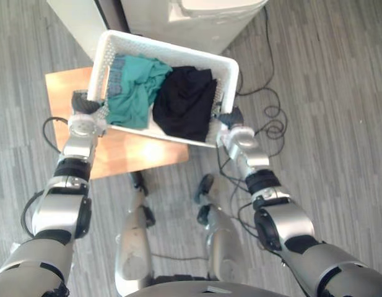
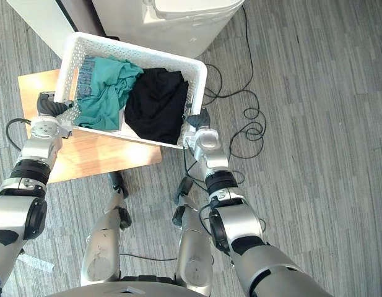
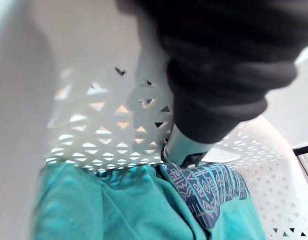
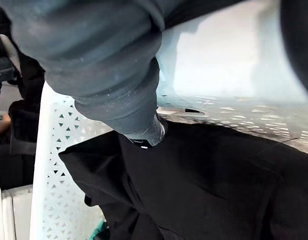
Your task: Pick up the laundry basket with both hands and put the clothes into the washing machine.
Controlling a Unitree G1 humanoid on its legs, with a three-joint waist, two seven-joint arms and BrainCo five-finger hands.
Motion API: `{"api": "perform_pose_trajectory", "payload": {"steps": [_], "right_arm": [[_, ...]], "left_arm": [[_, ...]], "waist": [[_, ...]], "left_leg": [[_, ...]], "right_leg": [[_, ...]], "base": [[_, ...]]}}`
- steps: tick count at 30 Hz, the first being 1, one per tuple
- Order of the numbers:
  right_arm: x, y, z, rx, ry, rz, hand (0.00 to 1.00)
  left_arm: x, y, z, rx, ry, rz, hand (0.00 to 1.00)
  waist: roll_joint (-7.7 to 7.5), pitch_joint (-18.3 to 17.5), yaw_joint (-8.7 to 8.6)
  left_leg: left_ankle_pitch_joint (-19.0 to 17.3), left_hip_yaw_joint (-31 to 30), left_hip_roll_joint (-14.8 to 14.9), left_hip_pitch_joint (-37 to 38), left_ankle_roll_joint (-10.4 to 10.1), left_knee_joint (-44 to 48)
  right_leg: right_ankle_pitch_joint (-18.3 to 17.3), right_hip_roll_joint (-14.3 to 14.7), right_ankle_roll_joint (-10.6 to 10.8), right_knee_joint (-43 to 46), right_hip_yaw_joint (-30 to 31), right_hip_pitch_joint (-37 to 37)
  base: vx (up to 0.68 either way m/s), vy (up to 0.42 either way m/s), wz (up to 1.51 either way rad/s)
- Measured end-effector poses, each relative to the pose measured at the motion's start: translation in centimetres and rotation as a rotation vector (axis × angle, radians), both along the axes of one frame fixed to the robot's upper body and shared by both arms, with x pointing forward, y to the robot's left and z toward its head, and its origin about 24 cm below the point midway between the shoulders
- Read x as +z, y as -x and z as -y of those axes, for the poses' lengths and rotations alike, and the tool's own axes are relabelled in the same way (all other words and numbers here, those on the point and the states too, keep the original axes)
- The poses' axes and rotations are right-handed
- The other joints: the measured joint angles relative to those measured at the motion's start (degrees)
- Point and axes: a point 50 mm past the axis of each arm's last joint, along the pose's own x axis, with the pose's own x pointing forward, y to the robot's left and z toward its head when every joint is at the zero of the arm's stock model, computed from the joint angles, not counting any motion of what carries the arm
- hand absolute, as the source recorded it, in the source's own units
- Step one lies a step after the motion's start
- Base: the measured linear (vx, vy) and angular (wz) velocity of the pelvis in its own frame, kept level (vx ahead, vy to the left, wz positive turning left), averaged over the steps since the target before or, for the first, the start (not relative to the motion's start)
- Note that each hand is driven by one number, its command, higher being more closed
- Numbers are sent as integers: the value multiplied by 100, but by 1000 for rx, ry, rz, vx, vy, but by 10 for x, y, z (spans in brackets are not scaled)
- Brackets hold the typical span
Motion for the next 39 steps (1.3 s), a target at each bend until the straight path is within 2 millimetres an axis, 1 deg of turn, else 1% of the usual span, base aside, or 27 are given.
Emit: {"api": "perform_pose_trajectory", "payload": {"steps": [2,3,4,6,8,10,11,12,13,15,17,18,19,21,22,23,26,28,29,31,33,34,35,36,37,38,39], "right_arm": [[-11,4,2,-2,-13,-28,100],[-17,10,2,9,-17,-29,100],[-17,13,2,18,-15,-20,100],[-22,26,6,41,1,7,100],[-29,38,8,57,-23,11,100],[-38,53,14,66,-23,15,100],[-40,57,15,70,-24,14,100],[-46,65,16,78,-27,7,100],[-56,74,19,81,-31,-16,100],[-68,85,25,76,-37,-51,100],[-85,100,40,46,-55,-104,100],[-92,114,50,28,-60,-118,100],[-94,121,54,21,-64,-119,100],[-99,147,73,-26,-76,-120,100],[-100,154,78,-44,-77,-125,100],[-106,168,88,-92,-89,-134,100],[-112,187,94,-136,-107,-136,100],[-118,207,100,-192,-116,-152,100],[-127,224,104,-237,-128,-190,100],[-132,234,106,-267,-137,-214,100],[-142,254,111,-343,-167,-258,100],[-146,265,111,-377,-181,-281,100],[-147,269,111,-390,-184,-288,100],[-145,273,110,-409,-184,-285,100],[-141,273,107,-413,-191,-269,100],[-138,266,104,-402,-201,-242,100],[-137,260,101,-390,-209,-231,100]], "left_arm": [[-4,5,1,-17,-25,5,100],[-12,13,-1,-26,-40,11,100],[-16,18,-2,-28,-45,14,100],[-34,42,-6,-40,-47,26,100],[-46,61,-7,-58,-38,40,100],[-68,83,-9,-72,-9,16,100],[-75,88,-10,-71,3,-3,100],[-89,97,-11,-73,35,-43,100],[-104,108,-9,-79,58,-87,100],[-122,125,-6,-92,86,-140,100],[-142,145,5,-127,141,-201,100],[-151,157,13,-138,181,-221,100],[-154,161,16,-145,197,-225,100],[-157,174,31,-186,247,-218,100],[-158,176,35,-204,258,-217,100],[-158,179,44,-239,277,-206,100],[-160,180,51,-259,305,-204,100],[-162,182,59,-292,311,-216,100],[-164,183,65,-326,316,-228,100],[-165,183,70,-349,316,-236,100],[-163,178,82,-401,368,-222,100],[-161,174,89,-422,389,-208,100],[-159,172,92,-432,392,-201,100],[-155,167,96,-443,389,-184,100],[-152,164,96,-440,382,-173,100],[-149,160,89,-413,374,-155,100],[-149,160,86,-394,388,-144,100]], "waist": [[35,22,-5],[49,30,4],[50,30,5],[93,51,-37],[97,48,-57],[110,-23,-56],[121,-45,-57],[150,-106,-76],[156,-265,-91],[163,-448,-153],[166,-620,-175],[167,-810,-213],[171,-886,-234],[168,-1129,-362],[173,-1212,-390],[173,-1416,-460],[179,-1652,-614],[184,-1787,-687],[170,-1886,-833],[159,-1916,-947],[126,-1956,-1111],[108,-1965,-1129],[101,-1974,-1135],[86,-1981,-1176],[63,-1984,-1231],[135,-2030,-1255],[238,-2096,-1186]], "left_leg": [[-22,-78,-7,115,-28,3],[-41,-105,-18,215,-51,7],[-48,-114,-26,252,-59,8],[-59,-262,-58,417,-63,32],[-121,-296,-56,559,-93,35],[-228,-366,-67,722,-158,23],[-229,-372,-74,773,-159,0],[-236,-387,-83,839,-161,-20],[-232,-389,-92,848,-147,-39],[-227,-398,-102,919,-145,-119],[-252,-415,-118,1132,-147,-126],[-282,-432,-125,1164,-137,-127],[-288,-442,-130,1178,-135,-127],[-353,-470,-144,1353,-154,-133],[-373,-466,-150,1398,-148,-133],[-418,-425,-165,1491,-142,-135],[-527,-245,-182,1676,-148,-136],[-602,-10,-198,1865,-147,-140],[-676,149,-218,1980,-152,-163],[-694,262,-231,2050,-170,-165],[-717,514,-248,2161,-152,-134],[-757,747,-249,2267,-149,-134],[-816,898,-252,2323,-172,-133],[-917,1233,-229,2411,-148,-61],[-1036,1461,-175,2413,-147,82],[-1121,1926,40,2411,-83,249],[-1126,2250,239,2374,-37,276]], "right_leg": [[-103,-22,22,90,-39,121],[-219,-43,29,217,-51,190],[-258,-55,33,264,-52,210],[-429,-118,63,413,-141,397],[-534,-118,87,438,-186,584],[-675,-130,121,477,-240,777],[-689,-132,125,477,-245,821],[-713,-134,143,460,-273,910],[-734,-137,161,447,-288,924],[-743,-131,179,400,-333,1009],[-778,-129,227,328,-374,1269],[-785,-125,238,263,-414,1348],[-786,-124,240,230,-433,1389],[-774,-112,276,90,-491,1659],[-768,-110,290,55,-490,1715],[-745,-105,332,-37,-467,1821],[-702,-92,362,-196,-318,1928],[-652,-63,392,-332,-96,1984],[-586,-50,399,-408,82,1994],[-543,-46,403,-442,192,1992],[-379,-33,454,-512,421,1970],[-211,-14,470,-598,597,1972],[-129,6,492,-675,712,1968],[76,49,538,-780,951,1892],[311,91,570,-865,1025,1821],[998,343,715,-1127,1116,1588],[1346,498,633,-1251,1009,1493]], "base": [[26,-57,17],[30,-60,11],[50,-82,13],[90,-97,21],[102,-70,23],[101,-55,18],[91,-38,9],[99,-33,7],[104,-34,8],[119,-27,7],[129,-27,8],[113,-26,9],[111,-19,14],[93,-7,9],[75,2,-3],[51,6,-7],[13,24,-30],[6,25,-61],[14,24,-57],[3,22,-41],[11,36,-56],[17,46,-80],[-4,53,-113],[-63,51,-120],[-142,41,-178],[-168,22,-178],[-177,-6,-196]]}}
